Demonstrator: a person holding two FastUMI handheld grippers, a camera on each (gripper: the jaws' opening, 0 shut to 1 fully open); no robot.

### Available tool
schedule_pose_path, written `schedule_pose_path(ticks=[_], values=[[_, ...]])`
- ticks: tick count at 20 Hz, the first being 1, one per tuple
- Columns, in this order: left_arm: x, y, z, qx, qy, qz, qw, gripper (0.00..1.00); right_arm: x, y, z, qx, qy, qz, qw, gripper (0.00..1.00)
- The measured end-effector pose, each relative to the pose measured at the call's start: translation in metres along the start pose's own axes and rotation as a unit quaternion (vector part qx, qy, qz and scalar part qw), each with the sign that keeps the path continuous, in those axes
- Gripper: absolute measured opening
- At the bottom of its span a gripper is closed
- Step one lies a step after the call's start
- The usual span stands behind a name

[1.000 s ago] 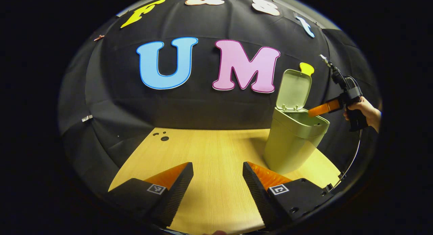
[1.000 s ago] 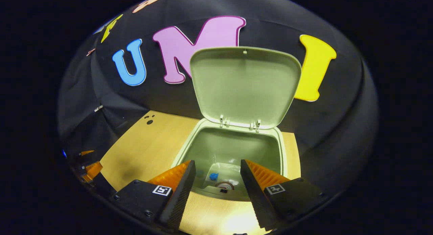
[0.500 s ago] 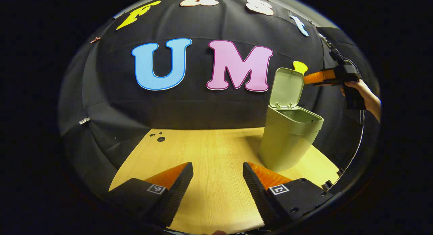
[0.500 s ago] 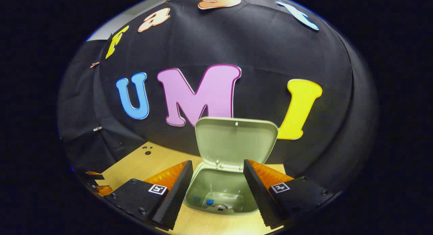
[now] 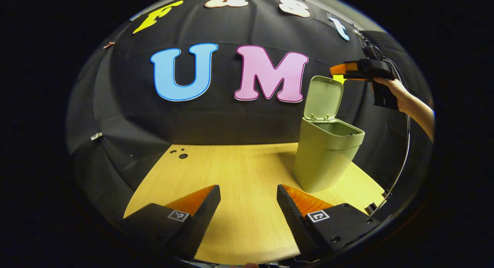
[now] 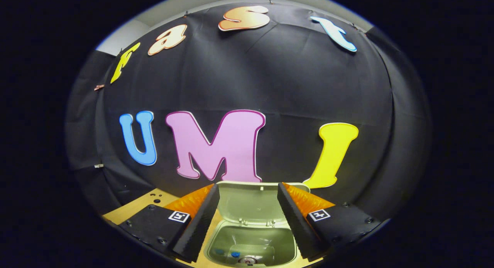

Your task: Press the lid of the desktop garbage bin to open it, pick up the crumpled paper on the desktop and throw it into the bin, then pick up the pop can on the desktop and drop it into the bin, and finally close the garbage bin lid.

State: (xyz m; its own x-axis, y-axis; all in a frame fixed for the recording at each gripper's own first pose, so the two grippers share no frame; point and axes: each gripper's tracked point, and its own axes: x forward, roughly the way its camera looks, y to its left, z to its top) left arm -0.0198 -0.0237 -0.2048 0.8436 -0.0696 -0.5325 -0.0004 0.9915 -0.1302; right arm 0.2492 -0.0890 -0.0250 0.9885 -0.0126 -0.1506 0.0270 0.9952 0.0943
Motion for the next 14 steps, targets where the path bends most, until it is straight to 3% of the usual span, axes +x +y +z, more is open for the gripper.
schedule_pose_path(ticks=[7, 14], values=[[-0.011, 0.006, -0.007, -0.003, 0.006, 0.012, 1.000, 0.95, 0.043, -0.023, 0.006, 0.017, -0.028, -0.044, 0.999, 0.94], [-0.002, 0.009, -0.005, -0.008, 0.010, 0.015, 1.000, 0.95, 0.065, -0.024, -0.015, 0.004, 0.004, -0.048, 0.999, 0.96]])
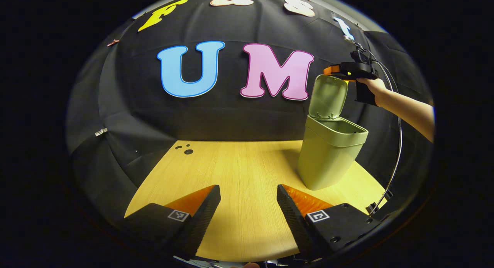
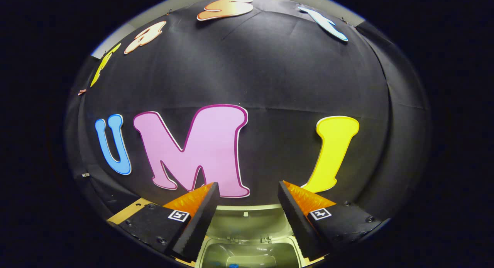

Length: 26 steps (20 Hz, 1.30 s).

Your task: Press the lid of the desktop garbage bin to open it, pick up the crumpled paper on the desktop and throw it into the bin, then pick up the pop can on the desktop and drop it into the bin, and finally close the garbage bin lid.

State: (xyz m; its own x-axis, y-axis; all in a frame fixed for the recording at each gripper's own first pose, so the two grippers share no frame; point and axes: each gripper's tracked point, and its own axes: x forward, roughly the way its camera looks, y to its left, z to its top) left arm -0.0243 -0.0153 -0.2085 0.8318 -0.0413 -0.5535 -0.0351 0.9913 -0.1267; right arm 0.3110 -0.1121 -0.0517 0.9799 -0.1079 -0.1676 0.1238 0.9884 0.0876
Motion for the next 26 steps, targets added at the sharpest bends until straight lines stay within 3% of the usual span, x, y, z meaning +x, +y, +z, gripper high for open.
schedule_pose_path(ticks=[15, 26], values=[[0.028, -0.043, -0.001, 0.014, 0.008, -0.066, 0.998, 0.95, -0.087, 0.004, -0.061, -0.017, 0.091, 0.043, 0.995, 0.95], [0.033, -0.058, -0.008, 0.031, 0.005, -0.129, 0.991, 0.95, -0.110, 0.016, -0.148, -0.025, 0.225, 0.058, 0.972, 0.95]])
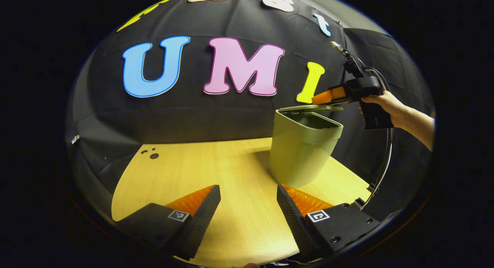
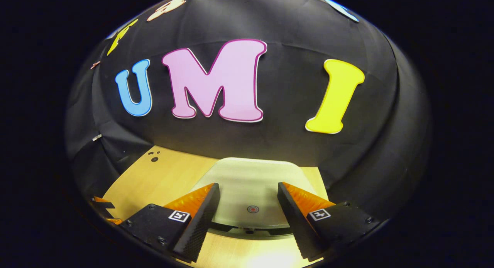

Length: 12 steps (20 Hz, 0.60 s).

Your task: Press the lid of the desktop garbage bin to open it, pick up the crumpled paper on the desktop and throw it into the bin, then pick up the pop can on the desktop and drop it into the bin, and finally close the garbage bin lid.

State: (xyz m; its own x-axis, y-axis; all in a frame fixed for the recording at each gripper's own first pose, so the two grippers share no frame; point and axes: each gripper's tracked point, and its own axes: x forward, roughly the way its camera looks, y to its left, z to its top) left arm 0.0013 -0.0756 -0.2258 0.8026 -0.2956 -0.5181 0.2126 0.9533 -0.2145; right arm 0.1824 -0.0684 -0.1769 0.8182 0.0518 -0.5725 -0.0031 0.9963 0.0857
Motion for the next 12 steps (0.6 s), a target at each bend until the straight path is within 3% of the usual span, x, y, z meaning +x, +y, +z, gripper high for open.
schedule_pose_path(ticks=[12], values=[[-0.006, -0.009, -0.006, 0.017, -0.015, -0.101, 0.995, 0.95, 0.000, 0.002, -0.047, 0.024, 0.151, -0.016, 0.988, 0.96]])
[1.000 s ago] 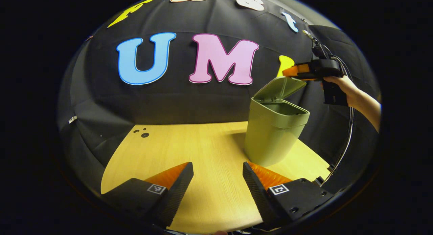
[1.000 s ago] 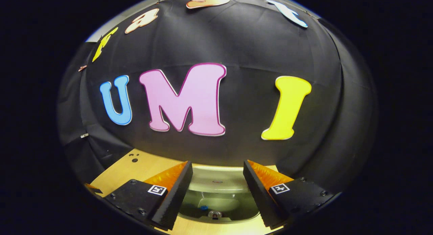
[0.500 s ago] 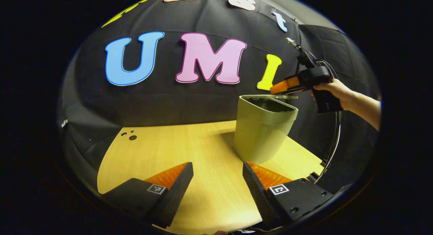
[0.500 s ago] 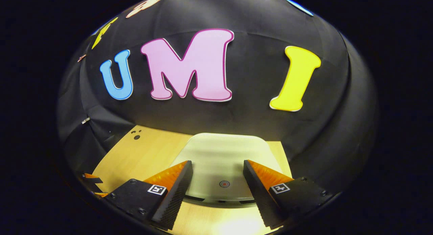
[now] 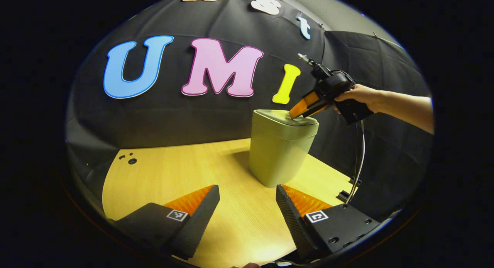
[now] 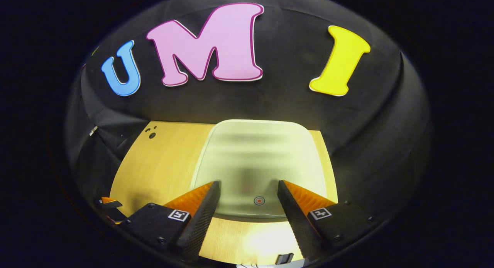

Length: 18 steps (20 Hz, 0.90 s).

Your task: Press the lid of the desktop garbage bin to open it, pick up the crumpled paper on the desktop and throw it into the bin, then pick up the pop can on the desktop and drop it into the bin, and finally close the garbage bin lid.

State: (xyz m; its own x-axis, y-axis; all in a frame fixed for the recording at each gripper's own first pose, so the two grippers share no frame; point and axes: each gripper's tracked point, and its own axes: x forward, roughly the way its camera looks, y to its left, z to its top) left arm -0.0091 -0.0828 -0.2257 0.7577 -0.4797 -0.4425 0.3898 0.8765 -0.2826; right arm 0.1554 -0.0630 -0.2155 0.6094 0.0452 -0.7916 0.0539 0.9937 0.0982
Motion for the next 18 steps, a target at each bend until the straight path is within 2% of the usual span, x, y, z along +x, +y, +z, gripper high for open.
schedule_pose_path(ticks=[6, 10, 13, 16, 18], values=[[-0.004, 0.006, 0.006, -0.006, -0.012, -0.011, 1.000, 0.95, 0.004, 0.001, -0.004, -0.006, 0.098, 0.007, 0.995, 0.96], [-0.007, 0.008, 0.006, -0.003, -0.015, -0.015, 1.000, 0.95, 0.004, 0.002, -0.006, -0.015, 0.175, 0.009, 0.984, 0.96], [-0.008, 0.011, 0.006, 0.004, -0.016, -0.011, 1.000, 0.95, 0.009, 0.000, -0.010, -0.022, 0.213, 0.012, 0.977, 0.96], [-0.010, 0.012, 0.009, 0.003, -0.022, -0.004, 1.000, 0.95, 0.009, 0.001, -0.008, -0.031, 0.216, 0.010, 0.976, 0.96], [-0.010, 0.009, 0.011, -0.001, -0.024, -0.004, 1.000, 0.95, 0.008, 0.001, -0.003, -0.035, 0.190, 0.011, 0.981, 0.96]])
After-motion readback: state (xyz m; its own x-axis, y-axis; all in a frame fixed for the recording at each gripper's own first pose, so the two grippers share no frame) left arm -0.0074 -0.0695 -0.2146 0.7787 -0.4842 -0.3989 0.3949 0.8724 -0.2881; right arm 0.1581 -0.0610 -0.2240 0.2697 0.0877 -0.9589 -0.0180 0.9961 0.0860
